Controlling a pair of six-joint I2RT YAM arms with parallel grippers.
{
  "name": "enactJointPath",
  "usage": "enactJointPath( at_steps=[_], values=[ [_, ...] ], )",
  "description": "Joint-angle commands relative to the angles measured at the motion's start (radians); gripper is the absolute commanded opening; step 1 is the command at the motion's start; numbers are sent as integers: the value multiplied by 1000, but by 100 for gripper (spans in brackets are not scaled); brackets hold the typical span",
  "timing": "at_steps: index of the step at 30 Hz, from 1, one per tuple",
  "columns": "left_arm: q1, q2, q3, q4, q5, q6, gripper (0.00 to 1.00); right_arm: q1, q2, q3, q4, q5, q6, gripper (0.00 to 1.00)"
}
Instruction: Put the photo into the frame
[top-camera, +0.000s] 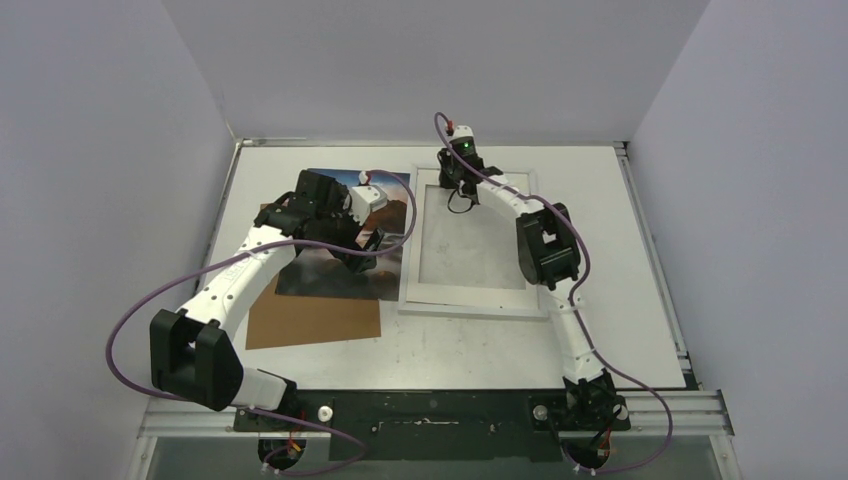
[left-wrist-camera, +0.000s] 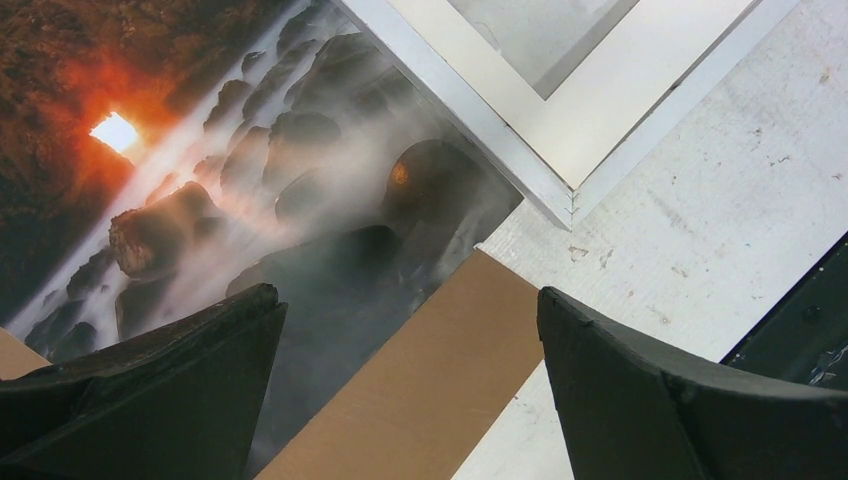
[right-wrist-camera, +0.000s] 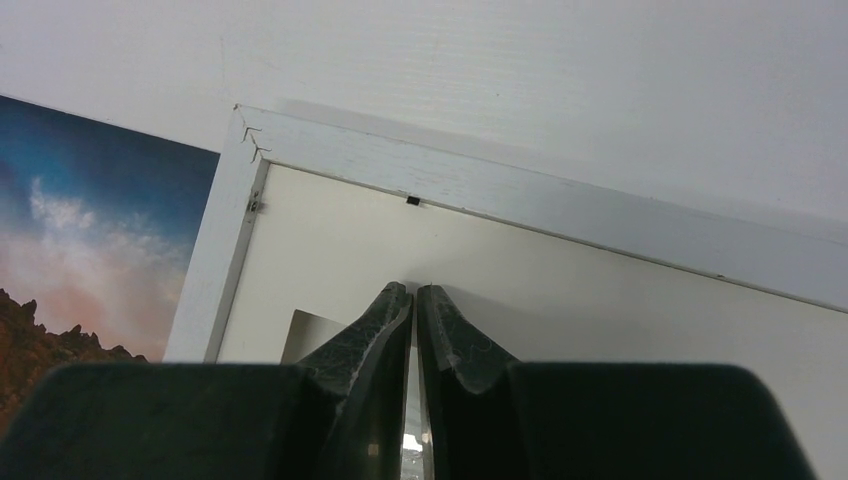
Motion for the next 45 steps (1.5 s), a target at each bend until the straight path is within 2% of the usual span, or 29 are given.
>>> enactJointPath(
  at_steps=[1, 4, 10, 14, 23, 30, 36, 45],
  values=[
    [7, -37, 1, 11, 23, 6, 99, 28, -84, 18, 33, -16, 8, 11],
    [7, -37, 2, 11, 21, 5, 99, 54, -149, -57, 43, -27, 6, 11],
    [21, -39, 1, 14, 37, -1, 99, 142, -396, -456, 146, 3, 2, 10],
    [48, -39, 6, 12, 56, -11, 99, 218, -531, -653, 201, 63, -1, 10],
    [95, -53, -7, 20, 34, -13, 99, 342, -762, -950, 202, 145, 62, 7],
    [131, -54, -25, 45, 23, -50, 99, 428, -829, -1064, 212, 155, 109, 5],
    [144, -64, -42, 52, 20, -42, 99, 494, -827, -1060, 192, 176, 117, 5],
    [153, -72, -51, 60, 30, -37, 100, 514, -812, -1071, 183, 168, 138, 5]
  ],
)
